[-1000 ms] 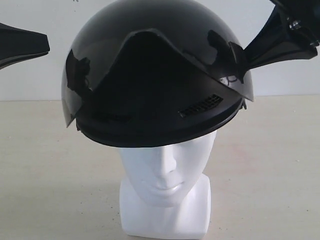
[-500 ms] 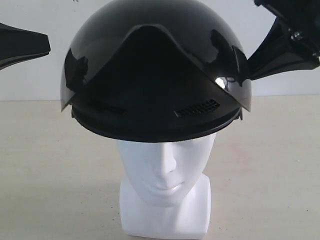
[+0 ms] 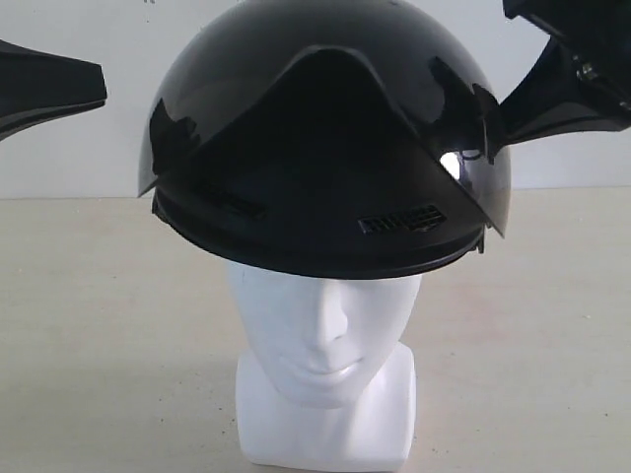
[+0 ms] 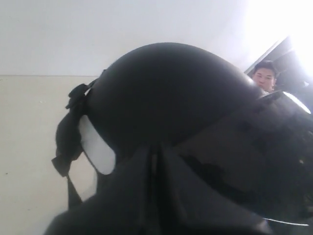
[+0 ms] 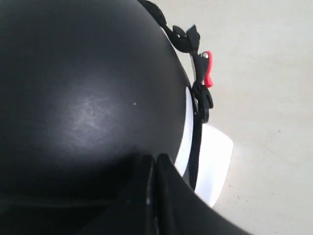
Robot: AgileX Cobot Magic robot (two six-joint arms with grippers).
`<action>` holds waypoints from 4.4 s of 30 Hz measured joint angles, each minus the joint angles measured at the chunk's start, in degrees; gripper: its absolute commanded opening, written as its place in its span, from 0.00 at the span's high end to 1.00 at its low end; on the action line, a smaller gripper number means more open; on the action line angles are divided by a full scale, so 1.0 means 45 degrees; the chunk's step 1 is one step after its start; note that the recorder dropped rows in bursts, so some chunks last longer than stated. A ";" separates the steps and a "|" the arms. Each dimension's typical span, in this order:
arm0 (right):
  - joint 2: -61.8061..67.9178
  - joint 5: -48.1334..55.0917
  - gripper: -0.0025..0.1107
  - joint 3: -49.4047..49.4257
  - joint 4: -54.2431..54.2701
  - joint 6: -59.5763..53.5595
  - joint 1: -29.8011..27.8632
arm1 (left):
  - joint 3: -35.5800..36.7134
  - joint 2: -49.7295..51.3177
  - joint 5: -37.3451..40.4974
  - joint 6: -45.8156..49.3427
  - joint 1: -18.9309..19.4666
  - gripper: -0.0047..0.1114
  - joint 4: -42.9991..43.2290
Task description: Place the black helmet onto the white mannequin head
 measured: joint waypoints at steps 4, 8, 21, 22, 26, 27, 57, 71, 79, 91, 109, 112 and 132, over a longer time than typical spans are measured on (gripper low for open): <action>-0.0374 -0.0326 0.98 -0.0076 -0.0056 0.0000 0.0029 | -0.0715 0.0000 -0.0713 0.0024 -0.0388 0.92 -0.0075; -0.0471 -0.0348 0.98 -0.1009 -0.0106 -0.0026 0.0029 | -0.1696 0.0000 -0.0939 -0.0119 -0.0446 0.92 -0.0136; 0.0155 -0.0090 0.98 -0.2494 0.2582 -0.1604 0.0029 | -0.3521 0.1477 -0.0658 -0.1019 -0.1569 0.92 -0.0235; 0.0155 -0.0055 0.98 -0.2494 0.2669 -0.1658 0.0029 | -0.3586 0.1585 -0.0631 -0.1019 -0.1731 0.92 -0.0235; 0.0155 0.0110 0.98 -0.2494 0.2860 -0.1819 0.0054 | -0.3645 0.2032 -0.0581 -0.1019 -0.2356 0.92 0.0116; 0.0155 0.0110 0.98 -0.2494 0.2860 -0.1886 0.0079 | -0.3645 0.2087 -0.0557 -0.1019 -0.2457 0.92 0.0293; 0.0349 0.0558 0.98 -0.1862 0.2575 -0.1684 0.1317 | -0.3445 0.2186 -0.1435 -0.1041 -0.2749 0.92 0.0916; 0.0044 -0.0427 0.98 -0.0580 0.4008 -0.2276 0.1317 | -0.1844 0.1990 -0.1435 -0.0876 -0.2727 0.92 -0.0588; -0.0015 0.0104 0.98 -0.0403 0.4361 -0.2247 0.1317 | -0.1629 0.1990 -0.1748 -0.0653 -0.2727 0.92 -0.0617; -0.0933 0.0383 0.98 0.1520 0.5363 -0.2579 0.1423 | -0.0887 0.1892 -0.2791 -0.0445 -0.2727 0.92 -0.0182; -0.0736 0.2098 0.98 0.3098 0.4397 -0.3115 0.1576 | 0.0459 0.1536 -0.3065 0.0432 -0.2863 0.92 0.1007; -0.0858 0.2029 0.98 0.3107 0.4372 -0.3115 0.1576 | 0.0459 0.1456 -0.3065 0.0432 -0.2863 0.92 0.1039; -0.2480 -0.0715 0.98 0.1751 0.0107 -0.0912 0.1419 | -0.0170 0.0178 -0.1919 -0.0018 -0.2797 0.92 0.1618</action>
